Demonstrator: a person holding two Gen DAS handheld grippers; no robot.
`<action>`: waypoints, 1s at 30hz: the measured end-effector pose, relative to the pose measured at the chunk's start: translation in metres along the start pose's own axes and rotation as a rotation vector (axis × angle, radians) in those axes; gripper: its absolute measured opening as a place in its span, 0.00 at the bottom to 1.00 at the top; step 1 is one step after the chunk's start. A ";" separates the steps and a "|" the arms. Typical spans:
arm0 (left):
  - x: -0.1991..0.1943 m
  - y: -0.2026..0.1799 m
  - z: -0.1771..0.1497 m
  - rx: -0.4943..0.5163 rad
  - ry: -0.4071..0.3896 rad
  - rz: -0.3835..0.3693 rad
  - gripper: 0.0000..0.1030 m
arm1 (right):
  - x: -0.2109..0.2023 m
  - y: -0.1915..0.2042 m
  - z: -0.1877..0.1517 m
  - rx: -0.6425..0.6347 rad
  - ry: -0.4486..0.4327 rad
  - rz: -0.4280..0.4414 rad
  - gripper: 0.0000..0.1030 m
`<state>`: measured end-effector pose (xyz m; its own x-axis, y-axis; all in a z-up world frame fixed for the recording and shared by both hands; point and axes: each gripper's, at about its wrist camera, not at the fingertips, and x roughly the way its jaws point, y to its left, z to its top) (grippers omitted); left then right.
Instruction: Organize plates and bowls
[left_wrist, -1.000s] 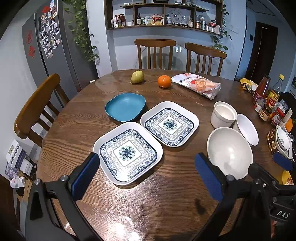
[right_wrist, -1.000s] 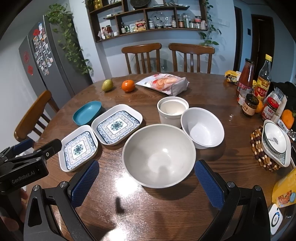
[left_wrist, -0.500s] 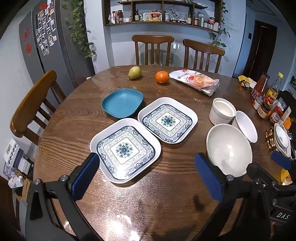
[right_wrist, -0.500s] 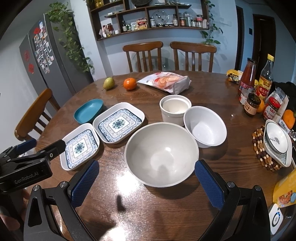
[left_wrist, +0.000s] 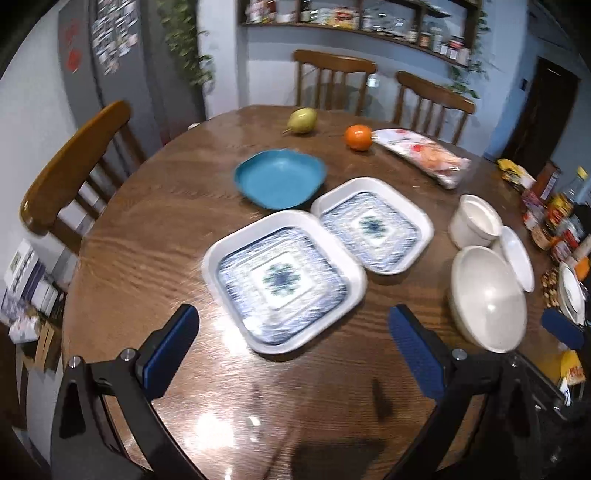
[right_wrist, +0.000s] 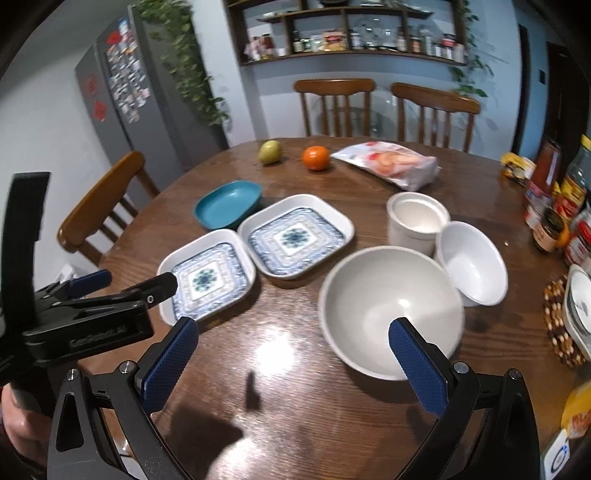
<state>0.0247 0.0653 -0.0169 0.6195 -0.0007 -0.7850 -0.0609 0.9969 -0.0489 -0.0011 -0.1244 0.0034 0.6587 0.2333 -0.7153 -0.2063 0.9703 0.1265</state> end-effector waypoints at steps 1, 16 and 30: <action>0.004 0.011 -0.002 -0.021 0.014 0.009 0.99 | 0.002 0.005 0.001 -0.013 0.004 0.000 1.00; 0.049 0.067 -0.003 -0.135 0.096 0.016 0.99 | 0.081 0.056 0.015 -0.054 0.147 0.082 1.00; 0.088 0.074 0.001 -0.140 0.171 -0.041 0.63 | 0.152 0.052 0.019 0.060 0.256 0.045 0.72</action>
<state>0.0757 0.1393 -0.0887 0.4828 -0.0657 -0.8732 -0.1537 0.9753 -0.1584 0.1018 -0.0376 -0.0855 0.4438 0.2603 -0.8575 -0.1830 0.9630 0.1976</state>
